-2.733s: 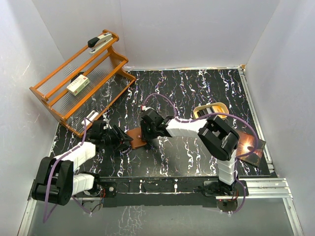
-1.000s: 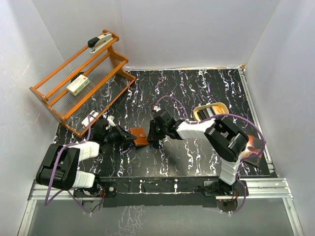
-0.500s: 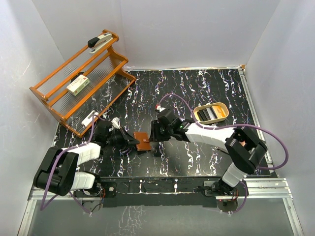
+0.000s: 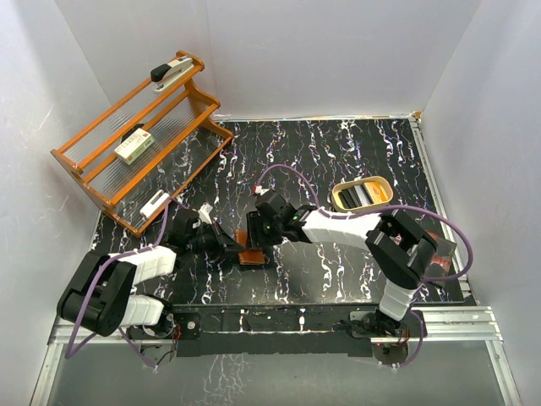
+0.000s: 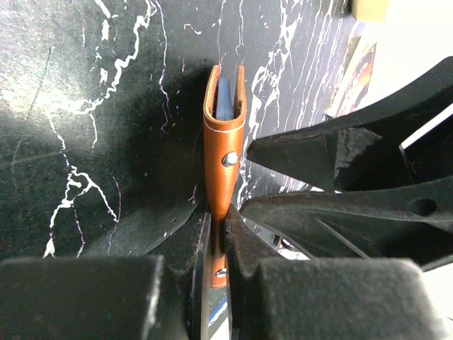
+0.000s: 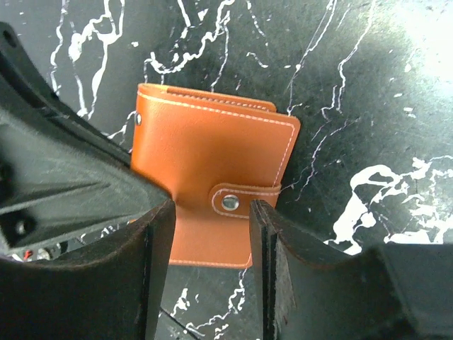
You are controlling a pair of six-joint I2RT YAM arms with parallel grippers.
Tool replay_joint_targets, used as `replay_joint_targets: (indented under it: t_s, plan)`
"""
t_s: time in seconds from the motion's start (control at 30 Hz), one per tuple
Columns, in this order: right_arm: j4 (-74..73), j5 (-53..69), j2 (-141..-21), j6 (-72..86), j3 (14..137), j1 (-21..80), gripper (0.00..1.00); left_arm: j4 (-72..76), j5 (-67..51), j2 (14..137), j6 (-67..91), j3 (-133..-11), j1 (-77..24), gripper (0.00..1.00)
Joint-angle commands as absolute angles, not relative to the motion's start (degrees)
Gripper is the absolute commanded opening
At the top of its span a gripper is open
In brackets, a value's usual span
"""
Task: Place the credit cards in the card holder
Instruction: Open the card holder at the center of the board.
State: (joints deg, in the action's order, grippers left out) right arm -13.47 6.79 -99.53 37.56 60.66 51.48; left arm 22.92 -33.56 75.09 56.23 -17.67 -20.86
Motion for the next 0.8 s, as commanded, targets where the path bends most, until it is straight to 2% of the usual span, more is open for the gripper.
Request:
replay_joint_targets:
  t_s: [0.0, 0.17, 0.27, 0.6, 0.77]
  plan:
    - [-13.7, 2.8, -101.7, 35.9, 63.8, 51.9, 0.44, 23.4, -35.2, 75.7, 56.4, -19.0, -21.4, 0.00]
    - [-16.0, 2.0, -104.1, 35.3, 63.8, 52.3, 0.44, 24.2, -35.9, 75.6, 57.0, -18.7, -21.6, 0.00]
    - [-19.7, -2.9, -104.7, 35.7, 64.0, 53.3, 0.41, 24.0, -35.7, 75.0, 57.0, -18.7, -21.6, 0.00]
    - [-29.0, -15.8, -103.1, 36.0, 63.9, 53.7, 0.19, 21.3, -34.5, 73.6, 56.0, -19.5, -21.6, 0.00]
    - [-31.2, -19.8, -102.4, 36.6, 63.5, 53.7, 0.12, 20.6, -34.5, 73.1, 56.1, -19.5, -21.6, 0.00]
